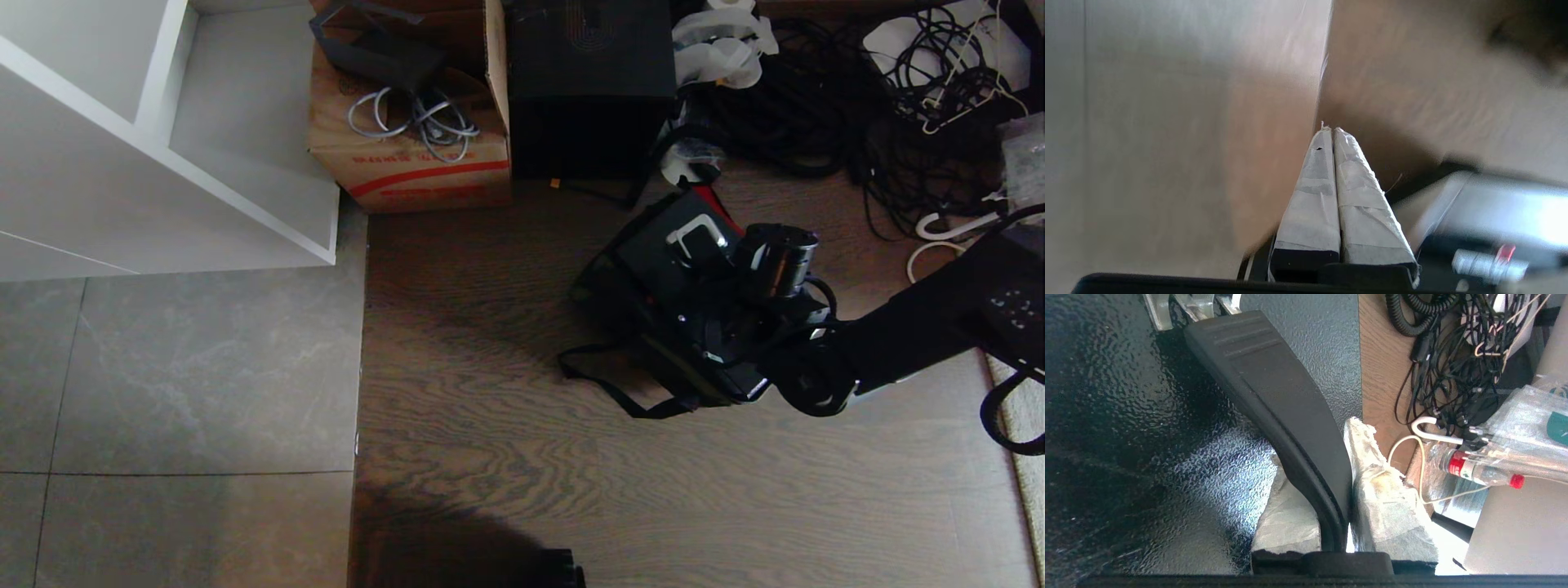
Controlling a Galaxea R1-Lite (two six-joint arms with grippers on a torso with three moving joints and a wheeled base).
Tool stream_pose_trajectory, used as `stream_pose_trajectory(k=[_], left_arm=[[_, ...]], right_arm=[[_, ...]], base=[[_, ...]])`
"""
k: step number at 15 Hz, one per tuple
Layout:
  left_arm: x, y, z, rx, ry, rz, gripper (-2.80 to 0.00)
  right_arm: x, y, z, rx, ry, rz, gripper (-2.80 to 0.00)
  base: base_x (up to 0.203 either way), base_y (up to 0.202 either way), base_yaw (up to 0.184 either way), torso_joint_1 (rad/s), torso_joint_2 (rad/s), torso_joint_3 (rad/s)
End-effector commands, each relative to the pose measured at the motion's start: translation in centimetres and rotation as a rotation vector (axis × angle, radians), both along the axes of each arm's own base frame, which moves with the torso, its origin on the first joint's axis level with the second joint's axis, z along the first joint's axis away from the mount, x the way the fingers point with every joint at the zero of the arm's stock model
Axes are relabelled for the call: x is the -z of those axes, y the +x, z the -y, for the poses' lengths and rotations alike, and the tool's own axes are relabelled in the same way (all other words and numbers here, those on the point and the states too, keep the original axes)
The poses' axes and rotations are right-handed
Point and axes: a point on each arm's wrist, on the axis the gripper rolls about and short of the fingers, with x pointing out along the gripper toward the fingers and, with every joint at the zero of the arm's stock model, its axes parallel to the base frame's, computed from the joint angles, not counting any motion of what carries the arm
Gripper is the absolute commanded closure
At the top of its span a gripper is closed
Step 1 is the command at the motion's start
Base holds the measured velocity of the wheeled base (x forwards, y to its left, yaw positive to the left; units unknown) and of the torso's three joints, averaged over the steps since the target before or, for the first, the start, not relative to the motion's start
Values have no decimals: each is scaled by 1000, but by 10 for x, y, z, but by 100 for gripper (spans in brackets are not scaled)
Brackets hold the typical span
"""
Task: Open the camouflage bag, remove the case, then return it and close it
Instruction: Grip the handle
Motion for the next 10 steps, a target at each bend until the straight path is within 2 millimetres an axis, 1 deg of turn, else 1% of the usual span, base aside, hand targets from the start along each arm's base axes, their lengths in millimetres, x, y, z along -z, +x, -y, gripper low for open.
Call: stream_pose_trajectory(k=[1, 2, 3, 5, 6, 8, 10], left_arm=[[11, -3, -1, -47, 12, -111, 0], [14, 0, -1, -55, 13, -118, 0], [9, 3, -1, -62, 13, -58, 0], [-11, 9, -2, -72, 4, 158, 0], [-14, 14, -2, -74, 2, 221, 0], [4, 28, -2, -87, 5, 168, 0], [14, 35, -3, -148, 14, 150, 0]], right_arm=[[0, 0, 0, 3, -2, 3, 0], [1, 0, 0, 3, -3, 1, 0], [1, 0, 0, 3, -3, 1, 0], [1, 0, 0, 3, -2, 2, 0], [1, -1, 0, 4, -2, 2, 0], [1, -1, 0, 3, -4, -1, 0], [1, 0, 0, 3, -3, 0, 0]], base=[[0, 0, 0, 0, 0, 0], [0, 0, 0, 0, 0, 0], [0, 0, 0, 0, 0, 0], [0, 0, 0, 0, 0, 0], [0, 0, 0, 0, 0, 0], [0, 0, 0, 0, 0, 0], [0, 0, 0, 0, 0, 0]])
